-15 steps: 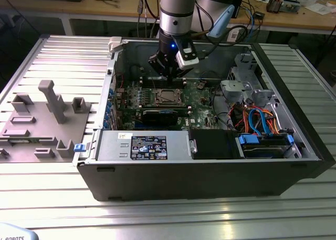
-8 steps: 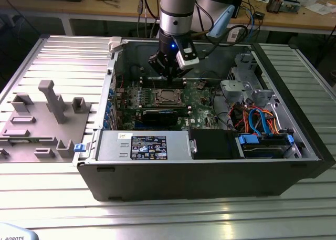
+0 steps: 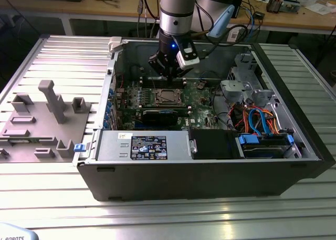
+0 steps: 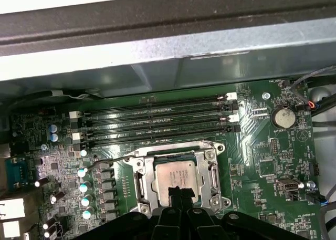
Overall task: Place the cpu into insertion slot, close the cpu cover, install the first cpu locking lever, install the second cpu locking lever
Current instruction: 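Install the first cpu locking lever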
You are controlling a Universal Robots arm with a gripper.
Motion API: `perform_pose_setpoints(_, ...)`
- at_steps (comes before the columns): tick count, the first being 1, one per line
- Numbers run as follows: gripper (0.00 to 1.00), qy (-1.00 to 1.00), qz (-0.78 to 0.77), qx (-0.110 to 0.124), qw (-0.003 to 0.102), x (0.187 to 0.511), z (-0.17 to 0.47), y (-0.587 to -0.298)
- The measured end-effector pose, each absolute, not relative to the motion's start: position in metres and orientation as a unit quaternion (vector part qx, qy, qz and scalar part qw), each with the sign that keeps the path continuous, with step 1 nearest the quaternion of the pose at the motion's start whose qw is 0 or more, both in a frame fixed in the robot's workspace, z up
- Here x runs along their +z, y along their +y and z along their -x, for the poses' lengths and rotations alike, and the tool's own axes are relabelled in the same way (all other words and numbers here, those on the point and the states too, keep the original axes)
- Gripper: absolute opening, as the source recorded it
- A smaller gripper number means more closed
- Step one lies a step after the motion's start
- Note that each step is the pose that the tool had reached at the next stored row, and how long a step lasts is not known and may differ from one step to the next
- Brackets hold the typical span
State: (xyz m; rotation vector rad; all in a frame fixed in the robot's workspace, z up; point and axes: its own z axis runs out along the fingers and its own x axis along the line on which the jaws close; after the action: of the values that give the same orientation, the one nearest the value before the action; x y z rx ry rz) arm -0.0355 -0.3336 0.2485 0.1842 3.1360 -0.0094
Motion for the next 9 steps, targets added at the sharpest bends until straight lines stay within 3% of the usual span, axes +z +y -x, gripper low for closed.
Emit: perform_pose_setpoints(9,0.11,0.999,-0.051,-0.003,0.000,0.2484,0.0355,-0.3336)
